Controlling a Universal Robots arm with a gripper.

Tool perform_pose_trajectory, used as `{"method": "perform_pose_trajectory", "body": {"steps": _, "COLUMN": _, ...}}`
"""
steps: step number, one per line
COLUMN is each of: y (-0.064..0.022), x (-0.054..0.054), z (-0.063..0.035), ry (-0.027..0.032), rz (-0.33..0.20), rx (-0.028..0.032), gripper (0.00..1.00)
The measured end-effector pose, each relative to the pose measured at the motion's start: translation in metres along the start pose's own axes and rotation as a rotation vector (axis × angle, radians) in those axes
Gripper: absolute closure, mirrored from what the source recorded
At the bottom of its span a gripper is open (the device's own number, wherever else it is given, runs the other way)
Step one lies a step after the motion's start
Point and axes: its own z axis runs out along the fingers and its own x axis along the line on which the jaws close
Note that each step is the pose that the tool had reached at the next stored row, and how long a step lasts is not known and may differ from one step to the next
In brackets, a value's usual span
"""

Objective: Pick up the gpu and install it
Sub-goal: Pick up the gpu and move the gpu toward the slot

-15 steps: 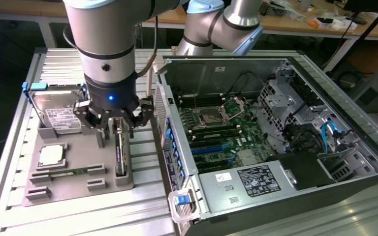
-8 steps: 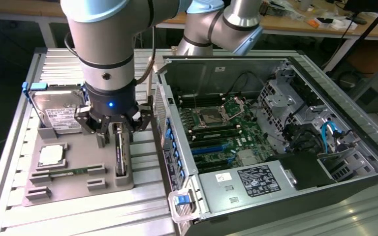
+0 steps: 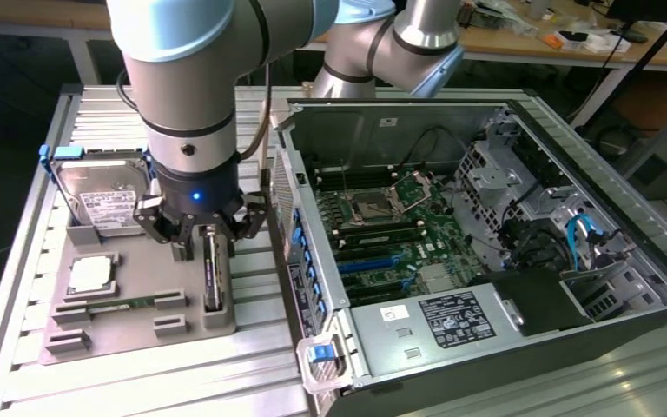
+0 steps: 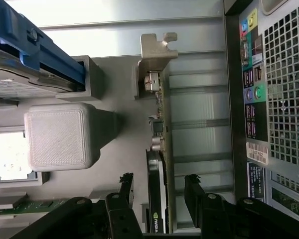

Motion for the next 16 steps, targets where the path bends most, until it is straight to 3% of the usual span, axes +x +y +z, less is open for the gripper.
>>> {"method": "perform_pose_trajectory", "body": {"steps": 7, "y": -0.0001, "x": 0.0001, "z": 0.0003, "ry": 0.0001, "rz": 0.0, "rx": 0.0021, "gripper": 0.46}}
{"method": "perform_pose_trajectory", "body": {"steps": 10, "y": 0.0, "x": 0.0002, "z": 0.0004, "ry": 0.0, "rz": 0.0, "rx": 0.0021, "gripper": 0.54}}
{"method": "perform_pose_trajectory", "body": {"steps": 11, "y": 0.0, "x": 0.0002, "z": 0.0004, "ry": 0.0001, "rz": 0.0, "rx": 0.0021, "gripper": 0.6}}
{"method": "perform_pose_trajectory", "body": {"steps": 16, "y": -0.0001, "x": 0.0003, "z": 0.0005, "ry": 0.0, "rz": 0.0, "rx": 0.002, "gripper": 0.67}}
